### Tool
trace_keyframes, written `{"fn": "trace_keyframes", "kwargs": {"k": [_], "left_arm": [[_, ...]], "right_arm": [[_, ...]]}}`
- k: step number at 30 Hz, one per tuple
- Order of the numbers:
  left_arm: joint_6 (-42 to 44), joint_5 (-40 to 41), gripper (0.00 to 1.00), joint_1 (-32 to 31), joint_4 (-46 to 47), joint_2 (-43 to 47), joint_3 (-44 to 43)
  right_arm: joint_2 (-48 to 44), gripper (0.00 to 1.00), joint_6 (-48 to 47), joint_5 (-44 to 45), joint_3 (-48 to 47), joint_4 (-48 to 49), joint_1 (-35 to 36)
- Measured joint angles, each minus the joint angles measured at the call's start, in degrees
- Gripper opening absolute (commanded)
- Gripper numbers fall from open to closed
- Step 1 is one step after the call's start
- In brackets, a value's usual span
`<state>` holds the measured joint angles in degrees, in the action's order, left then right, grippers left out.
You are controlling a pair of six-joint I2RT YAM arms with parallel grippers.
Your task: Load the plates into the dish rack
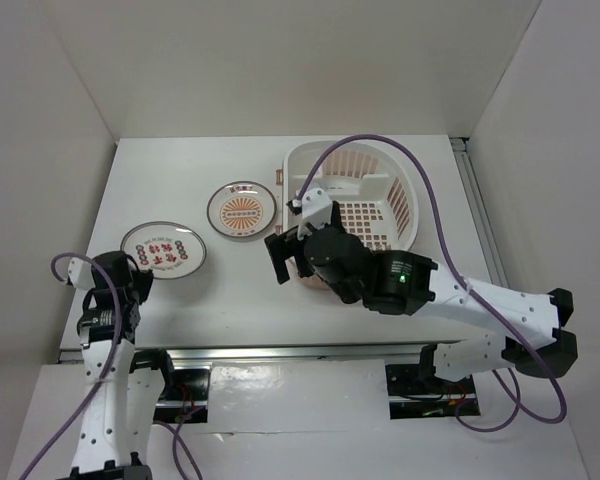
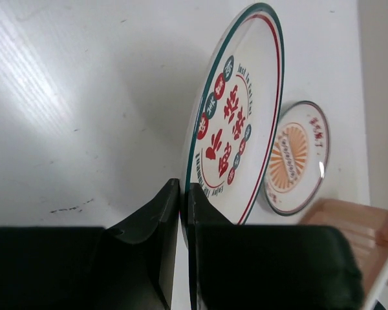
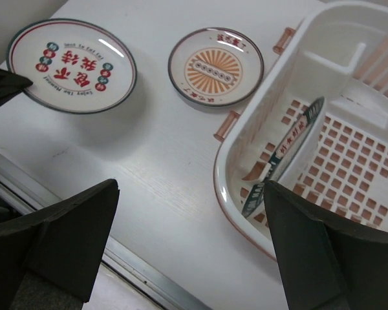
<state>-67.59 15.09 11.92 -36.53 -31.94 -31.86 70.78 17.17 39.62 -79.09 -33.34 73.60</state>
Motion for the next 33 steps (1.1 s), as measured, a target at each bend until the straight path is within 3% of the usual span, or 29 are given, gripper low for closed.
{"fn": "trace_keyframes", "kwargs": {"k": [4,9,19,23,29,33], "left_arm": [[5.05,-1.29,0.0,-0.26,-1.6,1.51,-5.86],[12.79,-7.41,0.0,-1.9,1.75,2.82,-9.35],[21.53,-35.23,0.0,-5.77,21.73,3.43,-5.09],[22.4,-43.76,0.0,-6.84,29.49,3.54,-2.32],[22.29,-50.07,0.0,-7.23,37.62,3.45,0.79],[22.14,-51.45,0.0,-7.26,39.98,3.3,1.14]], "right_arm": [[1.79,1.0,-3.74,-5.25,-1.66,2.8,-1.79],[6.64,1.0,-8.04,-16.0,-9.33,5.55,-10.51],[16.48,1.0,-14.16,-39.04,-25.07,6.12,-29.73],[19.02,1.0,-14.49,-44.54,-24.68,5.22,-31.87],[19.63,1.0,-14.49,-50.03,-20.44,2.34,-31.74],[19.63,0.9,-14.19,-54.18,-18.75,1.55,-32.02]]}}
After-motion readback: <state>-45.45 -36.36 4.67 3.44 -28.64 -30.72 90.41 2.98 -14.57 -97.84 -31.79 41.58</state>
